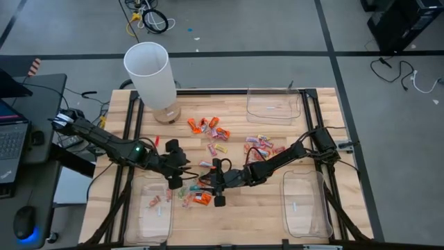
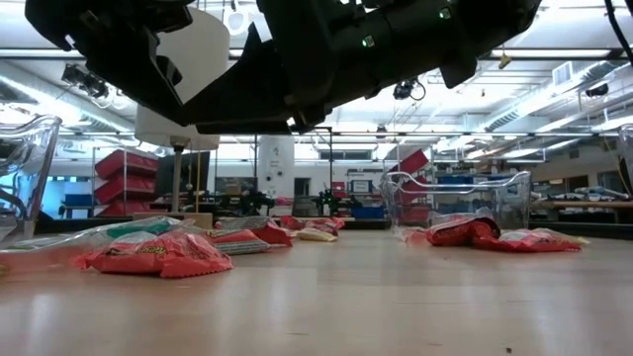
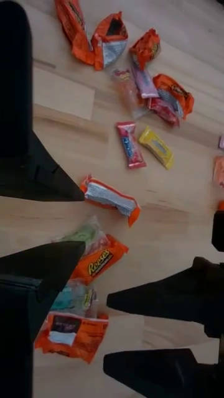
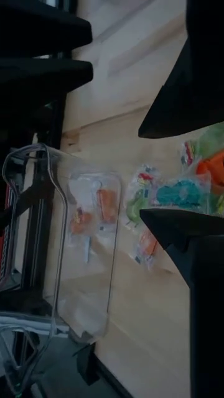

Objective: Sort candy
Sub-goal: Put the blue gummy into the bottom left transparent bin

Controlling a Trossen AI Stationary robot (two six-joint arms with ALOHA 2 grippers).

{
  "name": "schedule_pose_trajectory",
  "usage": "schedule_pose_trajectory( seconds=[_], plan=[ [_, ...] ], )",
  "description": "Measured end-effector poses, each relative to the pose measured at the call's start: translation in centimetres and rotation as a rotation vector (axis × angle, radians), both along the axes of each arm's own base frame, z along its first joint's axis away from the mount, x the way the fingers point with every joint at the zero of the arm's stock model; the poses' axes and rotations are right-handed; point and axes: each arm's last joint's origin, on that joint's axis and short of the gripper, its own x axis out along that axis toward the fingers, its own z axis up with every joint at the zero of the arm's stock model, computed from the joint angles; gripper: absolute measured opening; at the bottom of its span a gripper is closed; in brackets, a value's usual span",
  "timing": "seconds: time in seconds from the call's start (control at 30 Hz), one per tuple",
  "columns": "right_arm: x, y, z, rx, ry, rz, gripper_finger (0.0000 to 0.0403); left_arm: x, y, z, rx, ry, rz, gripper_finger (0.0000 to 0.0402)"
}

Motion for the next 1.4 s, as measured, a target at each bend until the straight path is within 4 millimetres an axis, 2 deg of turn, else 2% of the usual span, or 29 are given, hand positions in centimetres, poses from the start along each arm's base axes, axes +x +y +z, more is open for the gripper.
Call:
schedule_pose_trajectory(
  seconds=[0.27,0.43,0.6,0.97,1.4],
  plan=[
    [0.1,0.0,0.3,-0.022,-0.038,0.013,0.0181,0.0,0.0,0.0,0.009,-0.004,0.008,0.0115],
    [0.9,0.0,-1.5,-0.003,-0.108,0.024,0.0180,0.0,0.1,0.0,0.028,-0.013,0.029,0.0115],
    [1.1,0.0,-3.6,0.003,-0.078,0.022,0.0179,-0.1,0.2,0.1,0.031,-0.007,0.030,0.0115],
    [1.0,-0.1,-4.2,0.122,-0.011,0.032,0.0179,-0.8,0.1,-0.5,-0.017,0.102,-0.028,0.0115],
    [0.6,-0.4,-5.1,0.124,0.090,0.013,0.0179,-0.9,0.2,-0.5,-0.029,0.110,-0.023,0.0115]
  ],
)
